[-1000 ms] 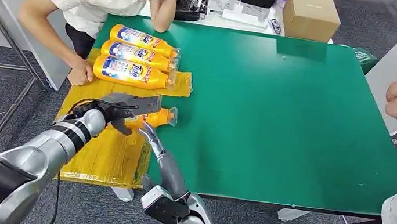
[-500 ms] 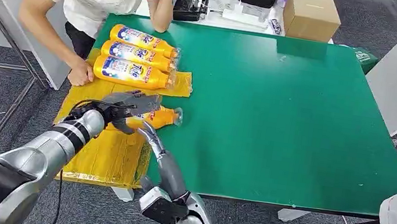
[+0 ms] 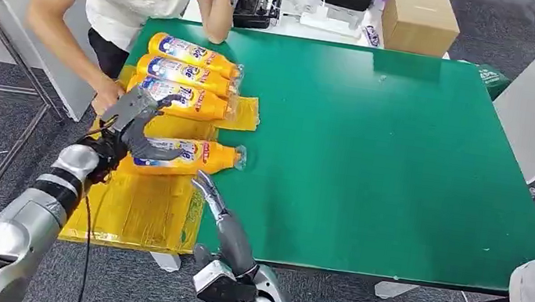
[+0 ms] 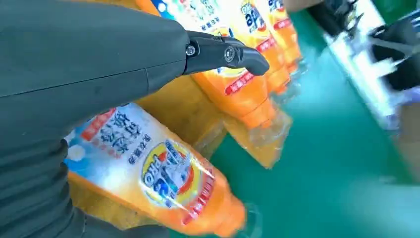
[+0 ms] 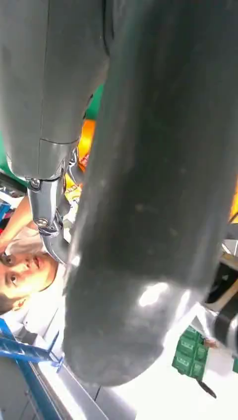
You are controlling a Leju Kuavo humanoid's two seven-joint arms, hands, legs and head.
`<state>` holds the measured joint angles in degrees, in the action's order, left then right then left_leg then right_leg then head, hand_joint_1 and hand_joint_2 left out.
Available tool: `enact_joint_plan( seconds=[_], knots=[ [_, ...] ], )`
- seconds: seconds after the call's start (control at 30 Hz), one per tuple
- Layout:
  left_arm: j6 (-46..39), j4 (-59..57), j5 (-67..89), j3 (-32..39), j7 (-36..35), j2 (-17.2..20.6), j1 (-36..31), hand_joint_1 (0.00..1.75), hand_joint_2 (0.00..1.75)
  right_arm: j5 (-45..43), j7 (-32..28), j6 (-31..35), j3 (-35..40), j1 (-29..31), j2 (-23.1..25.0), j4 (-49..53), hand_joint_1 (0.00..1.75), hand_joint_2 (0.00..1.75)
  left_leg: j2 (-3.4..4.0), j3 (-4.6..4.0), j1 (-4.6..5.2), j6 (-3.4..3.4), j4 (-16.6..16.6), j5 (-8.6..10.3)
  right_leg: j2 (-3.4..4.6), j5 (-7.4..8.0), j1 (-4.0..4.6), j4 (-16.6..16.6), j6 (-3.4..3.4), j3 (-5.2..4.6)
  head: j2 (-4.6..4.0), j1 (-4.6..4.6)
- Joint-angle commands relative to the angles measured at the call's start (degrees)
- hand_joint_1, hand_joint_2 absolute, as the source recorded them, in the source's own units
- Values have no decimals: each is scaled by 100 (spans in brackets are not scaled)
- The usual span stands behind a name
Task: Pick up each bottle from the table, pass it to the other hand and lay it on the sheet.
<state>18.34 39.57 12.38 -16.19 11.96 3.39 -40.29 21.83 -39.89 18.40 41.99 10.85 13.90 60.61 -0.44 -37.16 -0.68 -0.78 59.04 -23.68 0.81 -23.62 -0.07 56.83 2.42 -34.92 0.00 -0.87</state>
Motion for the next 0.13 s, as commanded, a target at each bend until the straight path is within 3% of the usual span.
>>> enact_joint_plan(
  seconds=[0.03,0.13],
  knots=[
    [177,1249,-1044,359,8,463,813,0,175,-288,-11,57,427,-45,-356,400,0,0,27,26,3,-1,-9,-9,17,-2,-2,-9,-1,18,0,-2],
    [162,1274,-1065,340,-31,450,800,0,175,-302,-11,51,428,-32,-360,394,0,0,12,20,1,1,-4,-7,4,-4,1,-5,-3,15,0,-2]
  ],
)
